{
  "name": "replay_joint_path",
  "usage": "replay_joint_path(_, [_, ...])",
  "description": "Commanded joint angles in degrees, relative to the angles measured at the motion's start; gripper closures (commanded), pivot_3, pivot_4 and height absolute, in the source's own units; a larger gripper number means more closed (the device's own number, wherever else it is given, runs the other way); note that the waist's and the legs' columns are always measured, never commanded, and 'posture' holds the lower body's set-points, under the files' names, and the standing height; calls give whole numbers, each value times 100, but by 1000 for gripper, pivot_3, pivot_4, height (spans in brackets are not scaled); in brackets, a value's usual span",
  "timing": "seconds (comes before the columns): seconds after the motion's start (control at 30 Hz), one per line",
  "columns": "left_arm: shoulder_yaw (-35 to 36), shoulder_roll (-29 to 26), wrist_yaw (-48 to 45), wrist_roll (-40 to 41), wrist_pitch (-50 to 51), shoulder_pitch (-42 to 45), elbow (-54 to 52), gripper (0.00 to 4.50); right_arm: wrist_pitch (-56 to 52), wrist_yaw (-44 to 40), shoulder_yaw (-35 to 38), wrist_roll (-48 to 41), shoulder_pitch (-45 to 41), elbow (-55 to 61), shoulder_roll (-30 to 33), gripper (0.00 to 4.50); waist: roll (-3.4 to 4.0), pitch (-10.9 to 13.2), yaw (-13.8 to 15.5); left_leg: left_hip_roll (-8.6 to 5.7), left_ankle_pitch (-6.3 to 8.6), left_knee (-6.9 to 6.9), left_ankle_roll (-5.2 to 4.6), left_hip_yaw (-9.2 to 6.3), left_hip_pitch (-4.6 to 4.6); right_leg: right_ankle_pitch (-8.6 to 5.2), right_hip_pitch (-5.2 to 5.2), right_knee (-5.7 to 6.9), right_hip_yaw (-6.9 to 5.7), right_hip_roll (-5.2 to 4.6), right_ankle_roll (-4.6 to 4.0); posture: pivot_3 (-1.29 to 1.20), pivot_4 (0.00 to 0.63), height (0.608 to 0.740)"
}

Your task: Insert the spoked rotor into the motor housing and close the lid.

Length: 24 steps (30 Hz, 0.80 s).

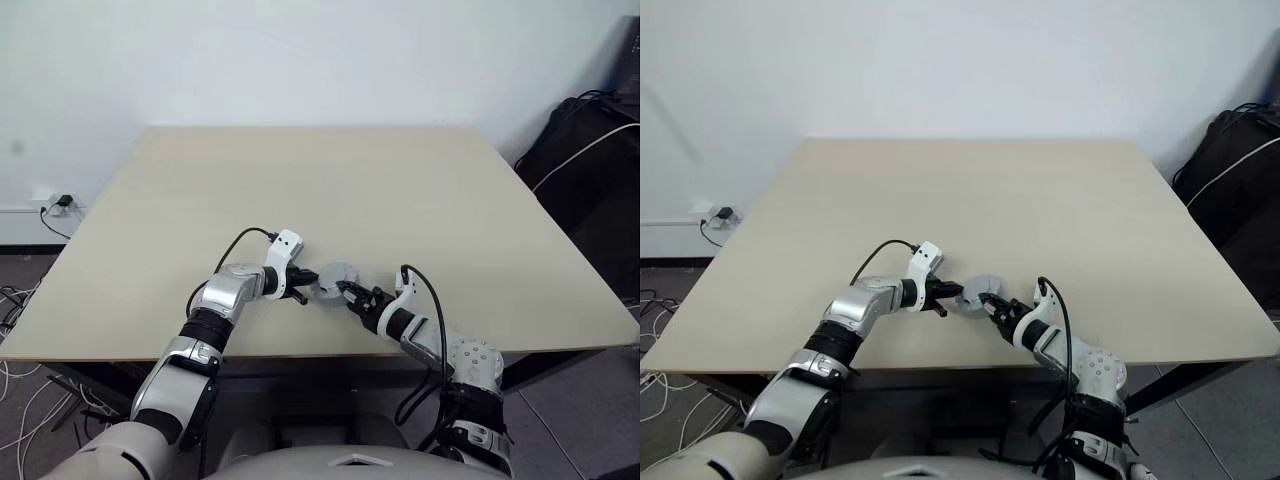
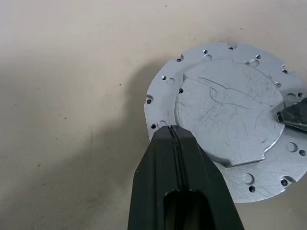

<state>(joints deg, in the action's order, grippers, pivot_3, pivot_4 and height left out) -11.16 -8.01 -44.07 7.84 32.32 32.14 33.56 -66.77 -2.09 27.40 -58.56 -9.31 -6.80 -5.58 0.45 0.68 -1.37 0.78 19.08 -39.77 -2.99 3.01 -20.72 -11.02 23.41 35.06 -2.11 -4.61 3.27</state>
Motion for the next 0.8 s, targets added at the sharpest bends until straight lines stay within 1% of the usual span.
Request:
replay_joint_path(0.03, [-89,41,-56,-23,84,-50,-67,4500,154,67,-155,-153,83,197,-400,2482,1,-1,3,0,0,0,0,0,0,0,0,0,0,0,0,0,0,740])
replay_joint_path(0.27, [30,96,-3,75,42,-100,-150,4500,309,343,-132,-111,161,105,-314,2482,16,-11,14,-1,0,0,-1,0,2,1,-3,0,1,-1,1,0,0,740])
replay_joint_path(0.47, [555,398,273,515,-81,-414,-904,4500,359,388,-141,-296,224,128,-309,2482,19,-13,31,0,1,0,-2,-1,0,1,-2,-1,1,-2,2,0,0,740])
replay_joint_path(0.67, [1561,1133,1310,1187,-689,-926,-2149,4500,415,375,-143,-524,259,100,-286,2482,20,-13,63,11,5,-4,-9,1,-8,5,2,-6,4,-13,7,0,0,740])
replay_joint_path(0.73, [1725,1350,1656,1193,-1195,-1189,-2531,4500,433,381,-157,-589,276,101,-276,2482,28,-18,64,9,5,-4,-10,4,-7,5,2,-7,6,-13,7,0,0,740])
replay_joint_path(0.8, [1642,1368,2049,908,-1468,-1522,-2847,4500,456,379,-167,-660,286,97,-273,2482,40,-25,65,2,7,-4,-12,5,-7,4,2,-10,5,-10,6,0,0,740])
